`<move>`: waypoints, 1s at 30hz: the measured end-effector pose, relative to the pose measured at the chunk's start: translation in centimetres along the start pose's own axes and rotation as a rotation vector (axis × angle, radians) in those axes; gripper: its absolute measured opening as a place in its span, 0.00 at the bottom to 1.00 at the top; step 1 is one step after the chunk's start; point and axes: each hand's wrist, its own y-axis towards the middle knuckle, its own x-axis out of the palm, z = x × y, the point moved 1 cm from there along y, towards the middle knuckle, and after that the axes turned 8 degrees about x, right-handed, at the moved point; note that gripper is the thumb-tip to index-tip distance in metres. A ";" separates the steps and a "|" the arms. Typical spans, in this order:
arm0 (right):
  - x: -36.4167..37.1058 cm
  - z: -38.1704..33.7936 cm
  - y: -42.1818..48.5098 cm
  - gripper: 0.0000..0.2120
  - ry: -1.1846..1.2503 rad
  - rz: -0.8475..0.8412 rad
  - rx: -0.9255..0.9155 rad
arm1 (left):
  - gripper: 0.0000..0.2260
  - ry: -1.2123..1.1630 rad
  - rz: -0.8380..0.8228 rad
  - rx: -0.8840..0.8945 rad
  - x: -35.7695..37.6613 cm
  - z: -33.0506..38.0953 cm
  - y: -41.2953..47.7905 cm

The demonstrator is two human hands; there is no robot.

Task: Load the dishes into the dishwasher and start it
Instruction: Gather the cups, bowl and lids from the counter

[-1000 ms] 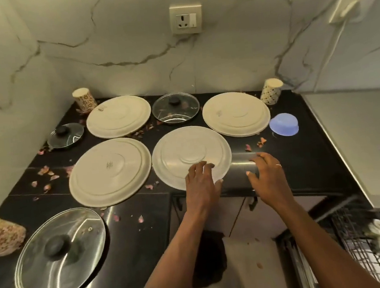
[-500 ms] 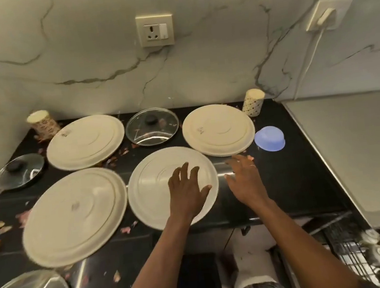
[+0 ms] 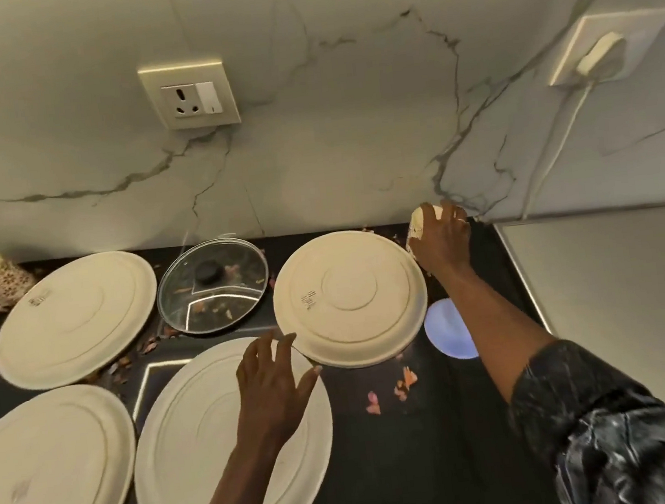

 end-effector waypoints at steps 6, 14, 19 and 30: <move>1.6 0.7 3.0 0.38 0.152 -0.121 0.017 | 0.29 -0.022 0.006 -0.099 0.8 -0.5 0.7; 0.0 -0.3 0.9 0.38 0.242 0.028 0.030 | 0.27 -0.065 0.094 -0.163 0.0 -3.8 -3.8; -2.5 -7.0 -4.3 0.37 0.313 0.076 -0.048 | 0.26 -0.094 0.195 -0.236 -1.5 -8.1 -7.0; 3.2 -27.7 -26.0 0.40 0.377 -0.321 -0.532 | 0.24 -0.062 0.321 -0.406 -5.5 -19.2 -14.2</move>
